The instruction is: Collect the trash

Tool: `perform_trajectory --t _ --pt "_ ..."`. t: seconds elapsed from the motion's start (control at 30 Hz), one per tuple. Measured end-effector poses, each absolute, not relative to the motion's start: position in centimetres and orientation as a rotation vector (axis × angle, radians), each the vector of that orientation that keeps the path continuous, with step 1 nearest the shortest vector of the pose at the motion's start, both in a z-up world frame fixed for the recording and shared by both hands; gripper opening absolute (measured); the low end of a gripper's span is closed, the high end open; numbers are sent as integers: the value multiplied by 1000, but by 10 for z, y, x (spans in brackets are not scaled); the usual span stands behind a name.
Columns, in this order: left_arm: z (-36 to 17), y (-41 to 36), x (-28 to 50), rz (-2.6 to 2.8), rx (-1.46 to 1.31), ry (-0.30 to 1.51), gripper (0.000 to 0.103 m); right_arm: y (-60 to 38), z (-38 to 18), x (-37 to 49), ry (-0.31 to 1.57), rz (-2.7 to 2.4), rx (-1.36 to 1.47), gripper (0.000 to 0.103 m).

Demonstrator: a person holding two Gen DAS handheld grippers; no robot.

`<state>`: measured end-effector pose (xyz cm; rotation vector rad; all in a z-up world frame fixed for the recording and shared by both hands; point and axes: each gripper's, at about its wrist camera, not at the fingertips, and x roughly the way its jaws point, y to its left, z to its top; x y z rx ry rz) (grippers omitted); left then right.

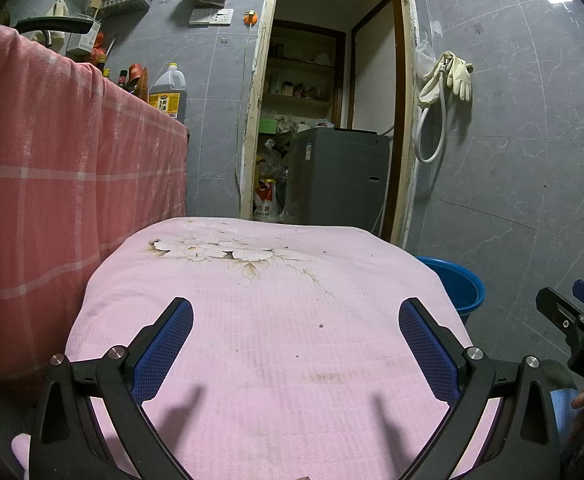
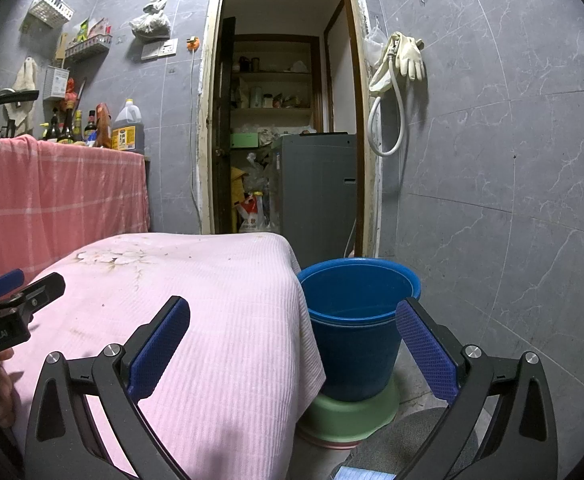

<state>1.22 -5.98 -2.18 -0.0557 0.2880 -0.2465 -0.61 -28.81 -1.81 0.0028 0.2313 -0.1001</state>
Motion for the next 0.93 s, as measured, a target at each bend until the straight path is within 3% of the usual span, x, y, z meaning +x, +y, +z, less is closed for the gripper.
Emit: perform_trajectory --t 0.93 --pt "-19 -66 9 -225 -60 279 101 -289 -18 -6 234 -100 2 103"
